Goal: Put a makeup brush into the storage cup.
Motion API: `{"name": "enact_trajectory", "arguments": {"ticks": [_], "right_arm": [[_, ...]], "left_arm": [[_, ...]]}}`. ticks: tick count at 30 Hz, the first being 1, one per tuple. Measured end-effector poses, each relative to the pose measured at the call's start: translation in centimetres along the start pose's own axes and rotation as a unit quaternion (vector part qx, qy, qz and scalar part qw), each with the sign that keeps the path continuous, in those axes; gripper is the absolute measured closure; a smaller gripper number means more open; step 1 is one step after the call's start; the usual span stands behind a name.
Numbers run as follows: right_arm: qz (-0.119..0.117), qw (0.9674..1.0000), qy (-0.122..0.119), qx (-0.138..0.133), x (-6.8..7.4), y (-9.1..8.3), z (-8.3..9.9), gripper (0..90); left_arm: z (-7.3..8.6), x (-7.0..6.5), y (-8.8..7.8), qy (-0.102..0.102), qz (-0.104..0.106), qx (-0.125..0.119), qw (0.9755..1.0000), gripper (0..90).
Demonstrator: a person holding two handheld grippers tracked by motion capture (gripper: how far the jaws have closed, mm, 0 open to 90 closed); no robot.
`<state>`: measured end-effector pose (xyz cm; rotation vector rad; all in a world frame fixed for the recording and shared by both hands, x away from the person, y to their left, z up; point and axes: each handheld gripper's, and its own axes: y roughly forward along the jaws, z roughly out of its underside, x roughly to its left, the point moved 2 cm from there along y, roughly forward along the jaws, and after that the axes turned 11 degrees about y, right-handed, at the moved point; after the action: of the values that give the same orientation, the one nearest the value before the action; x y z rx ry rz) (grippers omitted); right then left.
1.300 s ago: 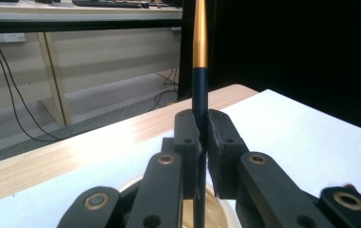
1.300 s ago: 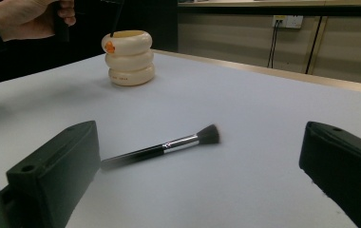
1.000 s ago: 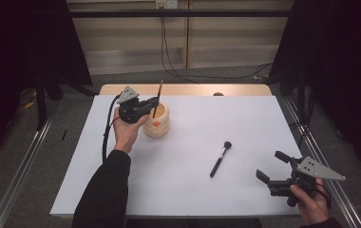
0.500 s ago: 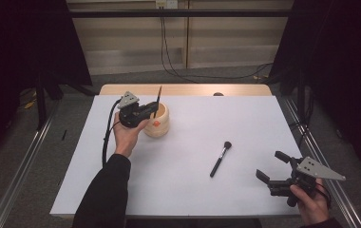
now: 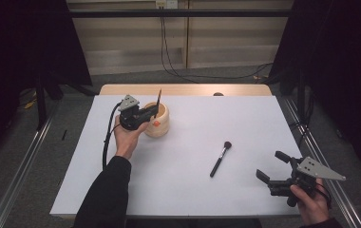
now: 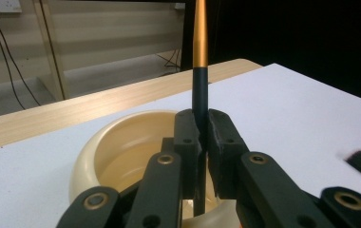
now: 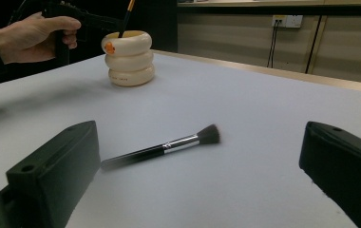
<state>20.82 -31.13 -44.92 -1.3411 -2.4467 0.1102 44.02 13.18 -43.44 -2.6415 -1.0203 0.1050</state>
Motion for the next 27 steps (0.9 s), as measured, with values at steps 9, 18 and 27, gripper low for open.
{"name": "enact_trajectory", "arguments": {"ticks": [9,18,27], "right_arm": [[-0.001,1.0000,0.001,0.001,-0.03,0.00,0.01,0.0],[-0.002,1.0000,-0.001,0.000,0.00,-0.01,-0.01,0.0],[-0.003,1.0000,0.000,0.001,0.04,0.01,0.01,0.0]], "left_arm": [[0.13,0.27,0.02,-0.001,0.003,0.004,1.0000,77.1],[-0.15,0.01,0.06,0.012,-0.014,-0.003,0.9998,51.7],[-0.43,0.01,-0.09,0.000,-0.026,-0.008,0.9996,13.3]]}}
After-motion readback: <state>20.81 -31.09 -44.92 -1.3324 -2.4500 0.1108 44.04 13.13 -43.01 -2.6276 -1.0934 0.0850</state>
